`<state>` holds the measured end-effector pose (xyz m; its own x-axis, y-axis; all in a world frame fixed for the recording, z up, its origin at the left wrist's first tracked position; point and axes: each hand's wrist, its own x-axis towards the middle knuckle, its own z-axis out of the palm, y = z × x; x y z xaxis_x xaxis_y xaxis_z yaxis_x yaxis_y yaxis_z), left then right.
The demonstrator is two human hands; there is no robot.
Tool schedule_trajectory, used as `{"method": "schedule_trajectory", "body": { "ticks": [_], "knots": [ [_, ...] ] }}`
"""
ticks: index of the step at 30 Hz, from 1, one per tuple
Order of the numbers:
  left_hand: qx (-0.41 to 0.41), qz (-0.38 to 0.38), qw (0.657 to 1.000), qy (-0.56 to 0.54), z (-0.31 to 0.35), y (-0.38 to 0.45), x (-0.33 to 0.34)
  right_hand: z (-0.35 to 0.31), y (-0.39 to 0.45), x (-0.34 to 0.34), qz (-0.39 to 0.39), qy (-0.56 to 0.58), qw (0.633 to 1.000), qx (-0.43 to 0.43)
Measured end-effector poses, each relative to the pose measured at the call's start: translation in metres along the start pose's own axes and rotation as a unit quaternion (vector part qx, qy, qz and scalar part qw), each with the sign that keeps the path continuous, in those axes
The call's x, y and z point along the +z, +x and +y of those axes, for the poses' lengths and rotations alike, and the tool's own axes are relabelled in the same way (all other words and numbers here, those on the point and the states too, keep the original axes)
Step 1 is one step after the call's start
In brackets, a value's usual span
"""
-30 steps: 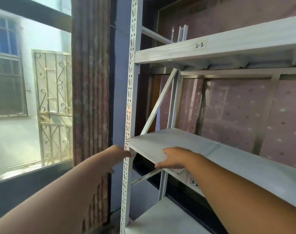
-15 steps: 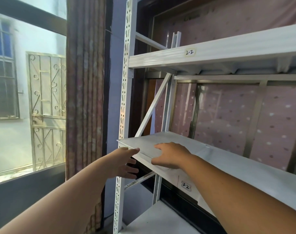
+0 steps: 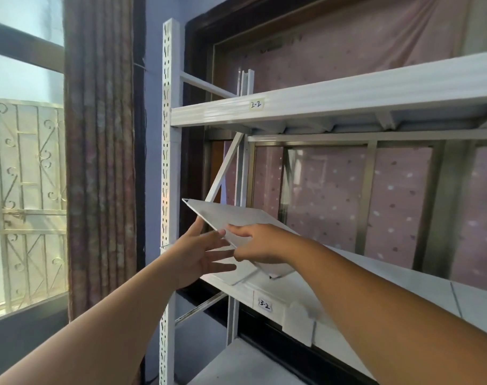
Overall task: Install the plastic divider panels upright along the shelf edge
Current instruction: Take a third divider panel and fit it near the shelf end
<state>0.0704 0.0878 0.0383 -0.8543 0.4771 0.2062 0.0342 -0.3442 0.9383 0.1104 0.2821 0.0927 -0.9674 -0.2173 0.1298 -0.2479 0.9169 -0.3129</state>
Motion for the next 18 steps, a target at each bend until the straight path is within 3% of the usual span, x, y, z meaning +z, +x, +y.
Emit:
{"method": "schedule_trajectory", "body": {
  "ticks": [8,18],
  "knots": [
    [0.081,-0.069,0.994,-0.005,0.005,0.025,0.061,0.031,-0.027,-0.018,0.038,0.11,0.993,-0.016],
    [0.084,-0.123,0.987,0.058,0.007,0.041,0.111,0.074,-0.055,-0.009,0.141,0.178,0.974,-0.011]
  ]
}}
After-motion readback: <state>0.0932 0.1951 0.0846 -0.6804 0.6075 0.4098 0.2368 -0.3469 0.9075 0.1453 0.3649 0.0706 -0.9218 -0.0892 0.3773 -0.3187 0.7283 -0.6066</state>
